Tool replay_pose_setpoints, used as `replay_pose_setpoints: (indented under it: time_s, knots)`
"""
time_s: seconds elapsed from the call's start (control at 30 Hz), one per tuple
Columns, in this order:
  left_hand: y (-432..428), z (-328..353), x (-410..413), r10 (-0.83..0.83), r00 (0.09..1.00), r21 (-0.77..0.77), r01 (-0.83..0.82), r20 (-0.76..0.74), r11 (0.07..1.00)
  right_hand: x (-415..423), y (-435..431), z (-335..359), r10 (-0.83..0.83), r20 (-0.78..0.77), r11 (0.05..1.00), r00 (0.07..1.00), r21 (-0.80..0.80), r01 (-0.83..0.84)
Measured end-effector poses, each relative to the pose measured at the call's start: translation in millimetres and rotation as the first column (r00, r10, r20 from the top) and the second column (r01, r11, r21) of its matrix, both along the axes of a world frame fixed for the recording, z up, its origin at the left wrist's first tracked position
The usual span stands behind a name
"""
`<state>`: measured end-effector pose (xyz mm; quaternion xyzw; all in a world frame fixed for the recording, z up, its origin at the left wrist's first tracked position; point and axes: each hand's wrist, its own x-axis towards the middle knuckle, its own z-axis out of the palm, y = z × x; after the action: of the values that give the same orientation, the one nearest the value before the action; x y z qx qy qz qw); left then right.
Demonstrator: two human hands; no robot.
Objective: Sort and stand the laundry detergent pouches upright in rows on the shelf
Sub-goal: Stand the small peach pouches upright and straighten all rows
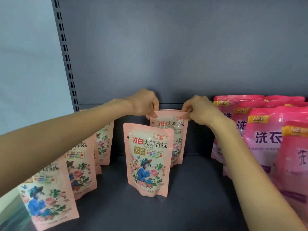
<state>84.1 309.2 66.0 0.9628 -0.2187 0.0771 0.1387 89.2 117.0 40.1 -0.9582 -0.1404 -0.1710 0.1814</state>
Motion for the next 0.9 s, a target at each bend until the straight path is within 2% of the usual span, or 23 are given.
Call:
replay_pose_setpoints:
  time_s: [0.2, 0.4, 0.57, 0.73, 0.9]
  knots:
    - [8.1, 2.1, 0.3, -0.007, 0.996, 0.001, 0.007, -0.086, 1.000, -2.7, -0.7, 3.6, 0.071, -0.066, 0.997, 0.995, 0.018, -0.070]
    - [22.7, 4.4, -6.7, 0.008, 0.994, 0.056, -0.002, -0.109, 0.998, -3.7, 0.0, 4.6, 0.105, -0.081, 0.994, 0.991, 0.033, -0.102]
    - [41.5, 11.4, -27.1, -0.019, 0.990, 0.035, 0.024, -0.142, 0.999, -13.5, -0.8, 15.9, 0.160, 0.003, 0.984, 0.987, 0.075, -0.159]
    - [54.2, 7.0, -59.0, -0.142, 0.968, -0.025, 0.140, -0.209, 0.990, -40.9, 8.9, 28.4, 0.269, 0.065, 0.960, 0.961, 0.069, -0.273]
    - [60.6, 8.1, -72.9, -0.215, 0.952, -0.068, 0.205, -0.219, 0.976, -71.7, 28.2, 27.5, 0.403, -0.150, 0.915, 0.903, 0.097, -0.393]
